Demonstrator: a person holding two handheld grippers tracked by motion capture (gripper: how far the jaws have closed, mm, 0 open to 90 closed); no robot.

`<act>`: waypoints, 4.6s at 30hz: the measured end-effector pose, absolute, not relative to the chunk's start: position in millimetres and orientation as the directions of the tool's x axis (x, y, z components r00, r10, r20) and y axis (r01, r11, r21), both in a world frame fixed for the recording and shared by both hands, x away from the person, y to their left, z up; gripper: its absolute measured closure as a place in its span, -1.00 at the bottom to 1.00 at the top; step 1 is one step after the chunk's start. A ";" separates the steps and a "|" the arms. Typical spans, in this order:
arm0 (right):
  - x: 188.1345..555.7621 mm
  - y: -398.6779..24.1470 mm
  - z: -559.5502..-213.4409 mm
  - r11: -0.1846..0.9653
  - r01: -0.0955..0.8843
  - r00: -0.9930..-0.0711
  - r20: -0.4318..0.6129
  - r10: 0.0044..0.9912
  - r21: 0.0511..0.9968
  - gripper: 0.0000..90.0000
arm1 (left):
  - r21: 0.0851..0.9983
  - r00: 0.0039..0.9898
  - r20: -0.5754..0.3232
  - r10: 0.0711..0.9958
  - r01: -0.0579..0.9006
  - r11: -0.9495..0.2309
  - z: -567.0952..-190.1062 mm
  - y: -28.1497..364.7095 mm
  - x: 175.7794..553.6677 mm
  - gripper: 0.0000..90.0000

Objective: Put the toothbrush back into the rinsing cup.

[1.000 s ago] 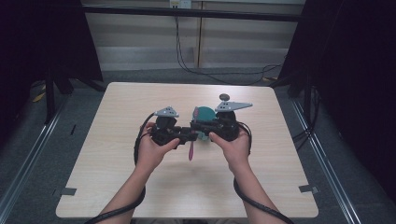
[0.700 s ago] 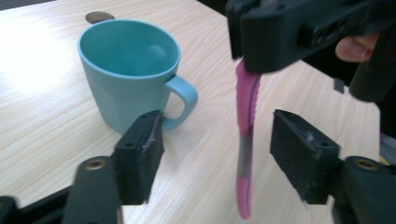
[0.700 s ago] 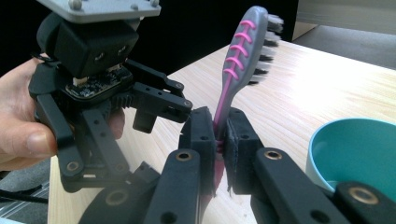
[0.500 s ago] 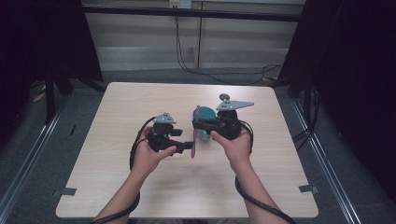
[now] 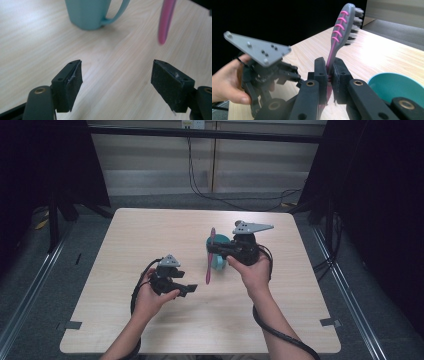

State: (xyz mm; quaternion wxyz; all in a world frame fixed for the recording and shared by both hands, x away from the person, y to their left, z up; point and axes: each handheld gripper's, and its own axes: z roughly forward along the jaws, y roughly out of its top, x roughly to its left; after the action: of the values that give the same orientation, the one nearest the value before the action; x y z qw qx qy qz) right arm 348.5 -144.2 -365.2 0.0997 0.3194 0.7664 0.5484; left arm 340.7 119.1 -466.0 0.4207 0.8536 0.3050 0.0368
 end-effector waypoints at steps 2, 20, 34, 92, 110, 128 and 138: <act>348.9 -143.7 -364.2 0.194 0.377 -0.776 0.195 0.600 0.906 0.86 | 0.732 0.808 -0.197 0.556 0.498 -0.465 -471.2 122.0 340.4 -0.44; 352.2 -143.8 -348.5 0.197 0.353 -0.782 0.173 0.599 0.915 0.86 | 0.713 0.801 -0.132 0.584 0.486 -0.506 -492.1 129.1 332.5 -0.52; 358.0 -143.7 -334.5 0.193 0.333 -0.780 0.155 0.606 0.923 0.86 | 0.713 0.803 -0.107 0.586 0.473 -0.518 -504.6 135.6 331.0 -0.55; 402.2 -169.1 -313.1 0.135 0.271 -0.669 0.086 0.738 0.953 0.86 | 0.728 0.844 -0.028 0.536 0.385 -0.568 -510.0 136.3 326.3 -0.67; 414.9 -171.6 -349.1 0.188 0.294 -0.645 0.050 0.763 0.937 0.86 | 0.730 0.844 -0.029 0.536 0.384 -0.565 -510.3 136.1 326.3 -0.67; 414.1 -170.4 -401.8 0.201 0.317 -0.644 0.055 0.763 0.927 0.86 | 0.728 0.843 -0.028 0.537 0.385 -0.567 -510.1 136.0 325.5 -0.66; 409.8 -175.2 -420.8 0.201 0.337 -0.638 0.067 0.767 0.920 0.85 | 0.724 0.846 -0.019 0.532 0.379 -0.576 -509.7 136.6 325.2 -0.66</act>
State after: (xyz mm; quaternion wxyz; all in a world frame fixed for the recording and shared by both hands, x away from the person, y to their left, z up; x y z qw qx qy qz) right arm 409.8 -175.2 -420.8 0.2098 0.3703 0.7459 0.5123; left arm 325.2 136.6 -509.7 0.3809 0.8821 0.2582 0.1009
